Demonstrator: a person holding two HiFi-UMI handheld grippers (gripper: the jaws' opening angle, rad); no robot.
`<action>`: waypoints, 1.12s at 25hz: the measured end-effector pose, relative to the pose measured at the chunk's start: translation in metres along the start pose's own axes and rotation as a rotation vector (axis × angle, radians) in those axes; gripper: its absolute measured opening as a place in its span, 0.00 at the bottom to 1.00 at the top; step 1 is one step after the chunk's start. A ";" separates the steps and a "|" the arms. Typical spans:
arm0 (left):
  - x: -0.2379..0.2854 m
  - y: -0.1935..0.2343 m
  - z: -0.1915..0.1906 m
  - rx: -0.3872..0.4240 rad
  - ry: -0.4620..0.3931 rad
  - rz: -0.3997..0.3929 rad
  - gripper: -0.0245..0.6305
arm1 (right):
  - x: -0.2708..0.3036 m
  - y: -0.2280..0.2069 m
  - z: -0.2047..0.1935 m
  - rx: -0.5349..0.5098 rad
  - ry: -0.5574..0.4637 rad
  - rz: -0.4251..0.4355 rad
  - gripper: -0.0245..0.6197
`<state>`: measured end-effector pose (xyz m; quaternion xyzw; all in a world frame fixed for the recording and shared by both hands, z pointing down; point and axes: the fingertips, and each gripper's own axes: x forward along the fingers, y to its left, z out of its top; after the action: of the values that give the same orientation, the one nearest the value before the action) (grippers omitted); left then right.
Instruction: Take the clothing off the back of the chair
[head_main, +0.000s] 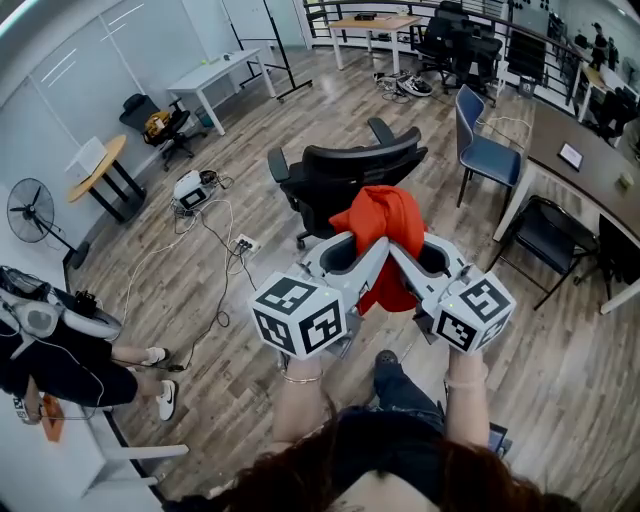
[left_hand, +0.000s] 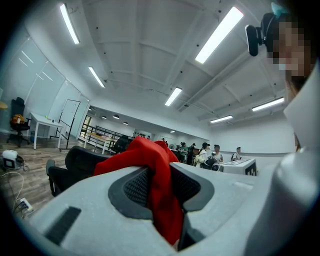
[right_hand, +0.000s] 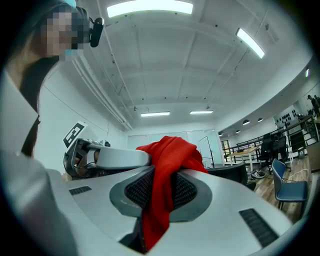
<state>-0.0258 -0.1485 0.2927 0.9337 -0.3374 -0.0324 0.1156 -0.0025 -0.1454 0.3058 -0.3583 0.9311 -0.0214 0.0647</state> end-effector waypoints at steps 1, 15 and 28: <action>-0.005 -0.002 -0.002 -0.002 0.000 0.001 0.21 | -0.002 0.005 -0.002 0.000 0.002 0.000 0.14; -0.056 -0.039 -0.023 -0.027 -0.005 -0.012 0.21 | -0.037 0.060 -0.013 -0.001 0.045 -0.022 0.15; -0.074 -0.073 -0.034 -0.022 -0.012 0.020 0.21 | -0.068 0.081 -0.014 0.009 0.066 0.014 0.15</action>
<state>-0.0331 -0.0402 0.3074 0.9287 -0.3471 -0.0405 0.1243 -0.0083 -0.0392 0.3199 -0.3506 0.9351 -0.0369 0.0357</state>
